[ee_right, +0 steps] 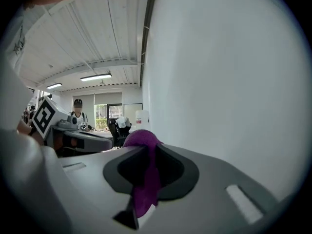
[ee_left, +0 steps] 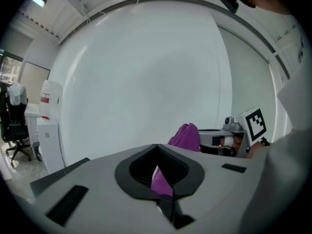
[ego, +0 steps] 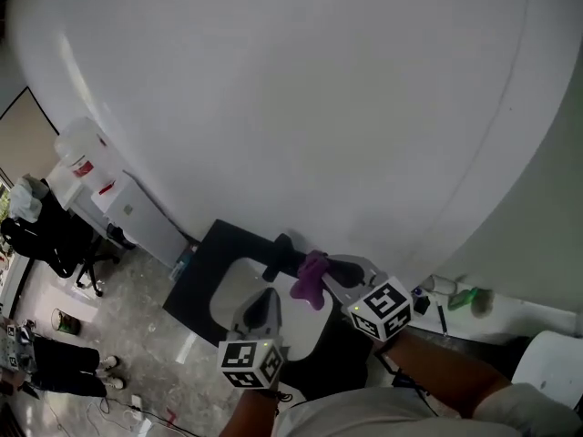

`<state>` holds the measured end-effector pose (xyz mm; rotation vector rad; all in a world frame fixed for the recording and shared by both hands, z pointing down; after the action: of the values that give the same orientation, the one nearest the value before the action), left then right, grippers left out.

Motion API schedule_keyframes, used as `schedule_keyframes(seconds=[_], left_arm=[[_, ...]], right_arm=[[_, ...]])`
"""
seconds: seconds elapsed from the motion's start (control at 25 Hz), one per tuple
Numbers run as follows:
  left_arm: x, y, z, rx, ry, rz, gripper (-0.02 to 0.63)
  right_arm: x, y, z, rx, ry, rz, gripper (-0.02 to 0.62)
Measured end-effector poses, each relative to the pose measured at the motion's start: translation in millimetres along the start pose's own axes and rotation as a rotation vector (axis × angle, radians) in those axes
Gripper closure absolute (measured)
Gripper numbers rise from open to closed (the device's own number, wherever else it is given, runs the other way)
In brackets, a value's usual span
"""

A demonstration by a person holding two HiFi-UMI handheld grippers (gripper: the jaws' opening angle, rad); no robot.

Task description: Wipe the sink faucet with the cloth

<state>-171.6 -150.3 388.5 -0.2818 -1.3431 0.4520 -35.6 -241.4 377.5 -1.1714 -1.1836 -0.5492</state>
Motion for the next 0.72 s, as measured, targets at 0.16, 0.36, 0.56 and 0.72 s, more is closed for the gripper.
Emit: schedule_keyframes(seconds=[0.16,0.36,0.56,0.72], left_arm=[[-14,22,-20,0.001,-0.016,-0.06,0.601],[-25,35,-42,0.005,-0.018,-0.085,0.601],[-28,33,-48,0.0,-0.028,-0.081,0.603],[-27,32,-44,-0.002,-0.02,-0.072,0.601]], right_arm=[[-8,30,13,0.012,0.013,-0.014,0.549],[-14,53,19,0.01,-0.019,-0.042,0.549],[-14,54,18,-0.004,-0.048,-0.041,0.549],[-15,49,21,-0.008,-0.046,-0.033,0.551]])
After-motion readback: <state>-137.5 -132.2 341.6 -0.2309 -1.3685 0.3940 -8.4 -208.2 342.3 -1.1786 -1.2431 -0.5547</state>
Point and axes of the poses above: the fingertips, and each gripper's own axes: y backward along the fingers, z to its left, x out of its underside, the point moved 5 cm from there along y, backward along the fingers, and after that the axes turned 14 degrees about z, right-handed, at the moved point
